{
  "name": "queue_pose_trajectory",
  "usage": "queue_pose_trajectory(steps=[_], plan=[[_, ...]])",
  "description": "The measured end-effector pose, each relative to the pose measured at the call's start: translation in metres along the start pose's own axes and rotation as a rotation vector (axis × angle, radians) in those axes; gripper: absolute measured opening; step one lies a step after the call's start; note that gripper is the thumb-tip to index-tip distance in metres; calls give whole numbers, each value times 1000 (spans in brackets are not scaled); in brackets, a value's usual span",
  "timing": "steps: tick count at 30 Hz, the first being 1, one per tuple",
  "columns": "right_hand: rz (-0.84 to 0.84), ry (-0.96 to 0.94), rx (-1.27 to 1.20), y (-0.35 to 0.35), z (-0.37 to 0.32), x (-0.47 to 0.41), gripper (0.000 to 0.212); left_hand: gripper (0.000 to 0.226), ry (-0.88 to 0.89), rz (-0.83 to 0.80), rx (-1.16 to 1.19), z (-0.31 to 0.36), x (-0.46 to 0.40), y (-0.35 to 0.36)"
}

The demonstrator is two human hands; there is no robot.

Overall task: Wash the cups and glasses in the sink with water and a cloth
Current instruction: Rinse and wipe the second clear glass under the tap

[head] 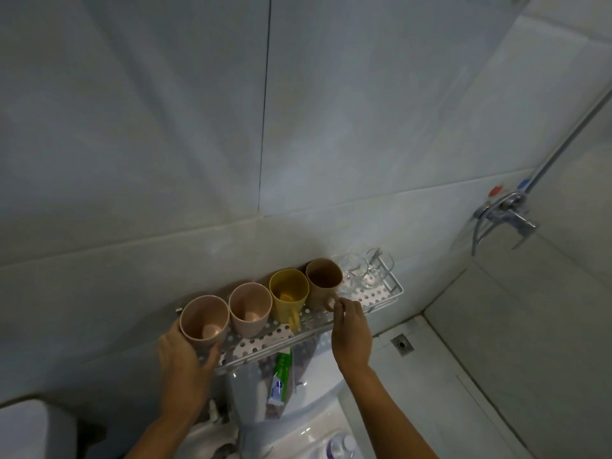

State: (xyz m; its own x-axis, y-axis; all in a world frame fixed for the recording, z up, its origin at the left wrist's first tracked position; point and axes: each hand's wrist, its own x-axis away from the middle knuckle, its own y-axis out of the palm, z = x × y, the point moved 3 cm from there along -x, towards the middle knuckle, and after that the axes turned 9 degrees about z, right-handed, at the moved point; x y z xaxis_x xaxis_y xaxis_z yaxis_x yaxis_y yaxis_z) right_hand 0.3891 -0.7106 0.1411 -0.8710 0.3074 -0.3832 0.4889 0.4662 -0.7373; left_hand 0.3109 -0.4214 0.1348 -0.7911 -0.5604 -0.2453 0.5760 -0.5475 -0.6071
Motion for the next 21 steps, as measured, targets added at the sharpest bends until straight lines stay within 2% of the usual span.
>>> queue_pose_trajectory(steps=[2, 5, 9, 13, 17, 21], plan=[[56, 59, -5, -6, 10, -11, 29, 75, 21, -25, -14, -6, -3, 2], [154, 263, -62, -14, 33, -42, 38, 79, 27, -44, 8, -9, -5, 3], [24, 385, -26, -14, 62, -86, 74, 80, 30, -78, 21, -15, -9, 4], [-50, 352, -52, -6, 74, -107, 59, 76, -4, -102, 76, -26, -15, 5], [-4, 381, -135, -9, 69, -105, 48, 77, -20, -116, 61, -40, -17, 10], [-9, 369, -167, -6, 71, -100, 52, 72, -8, -98, 75, -38, -15, 9]])
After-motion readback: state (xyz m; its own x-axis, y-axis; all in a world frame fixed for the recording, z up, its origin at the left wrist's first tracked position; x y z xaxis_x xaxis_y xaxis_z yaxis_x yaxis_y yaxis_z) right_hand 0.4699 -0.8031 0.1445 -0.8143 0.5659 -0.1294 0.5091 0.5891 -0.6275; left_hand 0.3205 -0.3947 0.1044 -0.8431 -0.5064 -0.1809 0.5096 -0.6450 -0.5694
